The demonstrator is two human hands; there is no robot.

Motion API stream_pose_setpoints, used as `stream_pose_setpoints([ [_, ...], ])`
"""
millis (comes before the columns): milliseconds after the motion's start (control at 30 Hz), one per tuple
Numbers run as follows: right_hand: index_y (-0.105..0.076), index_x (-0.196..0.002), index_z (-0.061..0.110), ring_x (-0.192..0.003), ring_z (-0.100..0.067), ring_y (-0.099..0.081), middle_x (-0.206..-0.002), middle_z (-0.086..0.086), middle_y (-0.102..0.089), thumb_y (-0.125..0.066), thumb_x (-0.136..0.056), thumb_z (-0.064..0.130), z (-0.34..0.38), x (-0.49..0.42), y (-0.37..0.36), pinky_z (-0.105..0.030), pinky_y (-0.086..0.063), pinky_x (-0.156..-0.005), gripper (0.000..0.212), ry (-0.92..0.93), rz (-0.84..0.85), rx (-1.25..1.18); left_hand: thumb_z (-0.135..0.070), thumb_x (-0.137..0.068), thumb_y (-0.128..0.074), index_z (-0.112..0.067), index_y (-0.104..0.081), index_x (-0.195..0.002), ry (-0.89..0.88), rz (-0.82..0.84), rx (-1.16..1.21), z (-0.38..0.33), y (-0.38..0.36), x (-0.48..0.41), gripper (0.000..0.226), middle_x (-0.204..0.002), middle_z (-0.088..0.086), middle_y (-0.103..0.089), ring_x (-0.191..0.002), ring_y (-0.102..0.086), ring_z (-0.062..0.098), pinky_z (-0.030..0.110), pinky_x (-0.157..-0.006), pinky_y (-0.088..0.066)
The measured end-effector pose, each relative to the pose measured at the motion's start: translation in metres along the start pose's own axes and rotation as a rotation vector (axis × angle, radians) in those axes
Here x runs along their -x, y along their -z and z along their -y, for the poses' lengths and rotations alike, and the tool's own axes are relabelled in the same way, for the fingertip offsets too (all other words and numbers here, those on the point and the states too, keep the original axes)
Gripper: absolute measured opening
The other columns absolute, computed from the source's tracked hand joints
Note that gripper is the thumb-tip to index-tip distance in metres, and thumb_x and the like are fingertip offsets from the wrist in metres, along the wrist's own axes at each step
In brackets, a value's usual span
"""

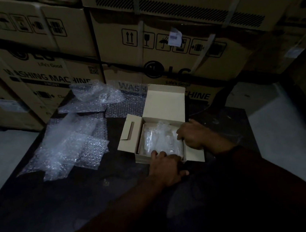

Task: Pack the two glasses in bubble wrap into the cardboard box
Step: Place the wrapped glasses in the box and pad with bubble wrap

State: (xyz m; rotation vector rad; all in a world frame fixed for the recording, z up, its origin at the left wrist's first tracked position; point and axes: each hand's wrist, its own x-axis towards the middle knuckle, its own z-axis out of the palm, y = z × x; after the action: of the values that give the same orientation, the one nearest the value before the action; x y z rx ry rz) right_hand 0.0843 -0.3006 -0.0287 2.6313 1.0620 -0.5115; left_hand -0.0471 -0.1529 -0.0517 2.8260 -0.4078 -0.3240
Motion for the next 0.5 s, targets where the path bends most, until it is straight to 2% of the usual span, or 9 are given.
stream_pose_setpoints([
  [100, -0.058, -0.127, 0.026, -0.136, -0.022, -0.029, -0.136, 0.005, -0.051, -0.042, -0.094, 0.025, 0.009, -0.004, -0.005, -0.051, -0.004, -0.115, 0.036, -0.012, 0.097, 0.097, -0.068, -0.083, -0.046, -0.03, -0.053, -0.125, 0.007, 0.076, 0.026, 0.001, 0.003, -0.003, 0.057, -0.124, -0.001, -0.061, -0.117, -0.049, 0.025, 0.051, -0.104, -0.018],
  [167, -0.056, -0.13, 0.025, -0.14, -0.024, -0.024, -0.14, 0.003, -0.048, -0.039, -0.096, 0.026, 0.013, -0.005, -0.001, -0.054, -0.001, -0.115, 0.037, -0.02, 0.133, 0.108, -0.066, -0.084, -0.046, -0.029, -0.056, -0.123, -0.012, 0.052, 0.036, 0.005, 0.005, -0.003, 0.054, -0.121, -0.001, -0.063, -0.117, -0.049, 0.024, 0.05, -0.104, -0.017],
  [233, -0.055, -0.13, 0.025, -0.14, -0.024, -0.024, -0.14, 0.003, -0.048, -0.038, -0.096, 0.024, 0.015, -0.003, 0.003, -0.054, -0.001, -0.115, 0.038, -0.029, 0.121, 0.107, -0.06, -0.084, -0.047, -0.029, -0.062, -0.115, -0.052, -0.095, 0.012, 0.008, 0.003, 0.002, 0.047, -0.116, -0.004, -0.064, -0.114, -0.051, 0.021, 0.046, -0.099, -0.019],
  [300, -0.057, -0.126, 0.025, -0.134, -0.022, -0.031, -0.133, 0.004, -0.053, -0.043, -0.093, 0.02, 0.017, 0.003, 0.005, -0.052, -0.003, -0.115, 0.036, -0.034, 0.014, 0.093, -0.057, -0.082, -0.048, -0.027, -0.067, -0.107, -0.073, -0.261, -0.058, 0.013, -0.003, 0.006, 0.044, -0.112, -0.006, -0.066, -0.107, -0.056, 0.021, 0.043, -0.094, -0.022],
  [333, -0.059, -0.124, 0.026, -0.132, -0.022, -0.034, -0.13, 0.005, -0.055, -0.045, -0.091, 0.017, 0.018, 0.006, 0.004, -0.051, -0.003, -0.115, 0.036, -0.038, -0.034, 0.087, -0.057, -0.081, -0.047, -0.026, -0.068, -0.106, -0.075, -0.293, -0.068, 0.016, -0.004, 0.008, 0.045, -0.112, -0.005, -0.067, -0.106, -0.058, 0.021, 0.043, -0.093, -0.023],
  [400, -0.06, -0.123, 0.028, -0.131, -0.022, -0.035, -0.129, 0.006, -0.056, -0.044, -0.091, 0.014, 0.022, 0.01, 0.0, -0.051, -0.001, -0.115, 0.039, -0.046, -0.045, 0.086, -0.06, -0.084, -0.045, -0.024, -0.063, -0.114, -0.081, -0.207, -0.071, 0.02, -0.006, 0.01, 0.051, -0.119, -0.001, -0.064, -0.113, -0.054, 0.022, 0.046, -0.099, -0.023],
  [500, -0.058, -0.127, 0.028, -0.136, -0.025, -0.03, -0.137, 0.004, -0.05, -0.037, -0.093, 0.012, 0.027, 0.012, -0.004, -0.055, 0.001, -0.115, 0.043, -0.049, 0.032, 0.132, -0.065, -0.086, -0.043, -0.022, -0.053, -0.126, -0.066, -0.025, -0.07, 0.021, -0.003, 0.007, 0.06, -0.126, 0.002, -0.059, -0.122, -0.045, 0.023, 0.048, -0.104, -0.02],
])
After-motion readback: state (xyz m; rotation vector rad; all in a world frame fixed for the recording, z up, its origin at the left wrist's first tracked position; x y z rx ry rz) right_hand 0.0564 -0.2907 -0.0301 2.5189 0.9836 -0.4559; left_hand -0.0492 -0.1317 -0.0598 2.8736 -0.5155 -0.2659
